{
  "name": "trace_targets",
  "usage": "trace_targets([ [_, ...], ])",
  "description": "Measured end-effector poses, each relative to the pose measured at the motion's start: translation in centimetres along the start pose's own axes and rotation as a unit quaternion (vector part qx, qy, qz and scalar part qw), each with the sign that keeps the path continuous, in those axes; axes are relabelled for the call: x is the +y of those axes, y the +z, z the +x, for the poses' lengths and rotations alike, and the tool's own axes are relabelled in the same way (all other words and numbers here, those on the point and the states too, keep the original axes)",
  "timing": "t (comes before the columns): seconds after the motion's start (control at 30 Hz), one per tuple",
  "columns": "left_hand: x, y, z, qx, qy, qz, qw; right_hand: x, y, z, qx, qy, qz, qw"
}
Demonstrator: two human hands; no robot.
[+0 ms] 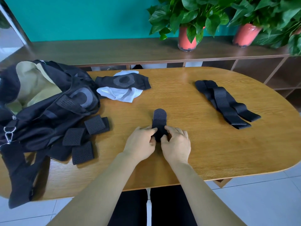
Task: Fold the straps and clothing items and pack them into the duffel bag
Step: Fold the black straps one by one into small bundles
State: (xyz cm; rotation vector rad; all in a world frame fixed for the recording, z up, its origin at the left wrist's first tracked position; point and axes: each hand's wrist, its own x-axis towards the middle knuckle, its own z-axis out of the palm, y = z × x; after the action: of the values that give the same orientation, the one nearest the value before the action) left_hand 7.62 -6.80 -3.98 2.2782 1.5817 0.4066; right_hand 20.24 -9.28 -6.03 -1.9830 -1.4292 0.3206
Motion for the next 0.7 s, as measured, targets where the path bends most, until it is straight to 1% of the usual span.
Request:
trace_targets([
  [0.07, 0.1, -0.5, 0.3, -0.025, 0.007, 0.023, 0.999, 0.0, -0.3, 0.2, -0.009, -0.003, 0.002, 1.0],
  [0.13, -0.1, -0.9, 0.4, -0.046, 0.011, 0.052, 0.998, 0.2, -0.6, 0.2, -0.037, -0.02, -0.012, 0.999],
  [0.2, -0.4, -1.2, 0.3, -0.051, 0.02, 0.062, 0.997, 0.6, -1.1, -0.1, -0.072, -0.066, -0.047, 0.994],
  [0.27, -0.6, -1.5, 0.0, -0.051, 0.05, 0.07, 0.995, 1.2, -1.9, -0.5, -0.085, -0.126, -0.071, 0.986],
  [0.33, -0.8, -1.7, -0.6, -0.068, 0.084, 0.075, 0.991, 1.7, -2.7, -1.0, -0.1, -0.181, -0.076, 0.975],
  [0.43, -0.8, -1.9, -2.3, -0.088, 0.118, 0.079, 0.986, 2.4, -4.1, -2.1, -0.153, -0.227, -0.078, 0.959],
  [0.5, -0.9, -1.9, -3.6, -0.084, 0.134, 0.069, 0.985, 3.0, -4.7, -3.0, -0.166, -0.244, -0.077, 0.953],
  [0.57, -0.9, -1.8, -4.7, -0.083, 0.125, 0.026, 0.988, 3.4, -5.0, -3.8, -0.164, -0.239, -0.055, 0.955],
  [0.6, -0.8, -1.7, -5.1, -0.08, 0.107, -0.009, 0.991, 3.4, -5.0, -4.1, -0.159, -0.217, -0.026, 0.963],
  [0.67, -0.4, -1.1, -5.5, -0.051, 0.059, -0.07, 0.994, 2.8, -4.9, -4.4, -0.137, -0.135, 0.038, 0.981],
  [0.7, -0.1, -0.7, -5.4, -0.025, 0.035, -0.075, 0.996, 2.3, -4.8, -4.3, -0.123, -0.093, 0.054, 0.987],
])
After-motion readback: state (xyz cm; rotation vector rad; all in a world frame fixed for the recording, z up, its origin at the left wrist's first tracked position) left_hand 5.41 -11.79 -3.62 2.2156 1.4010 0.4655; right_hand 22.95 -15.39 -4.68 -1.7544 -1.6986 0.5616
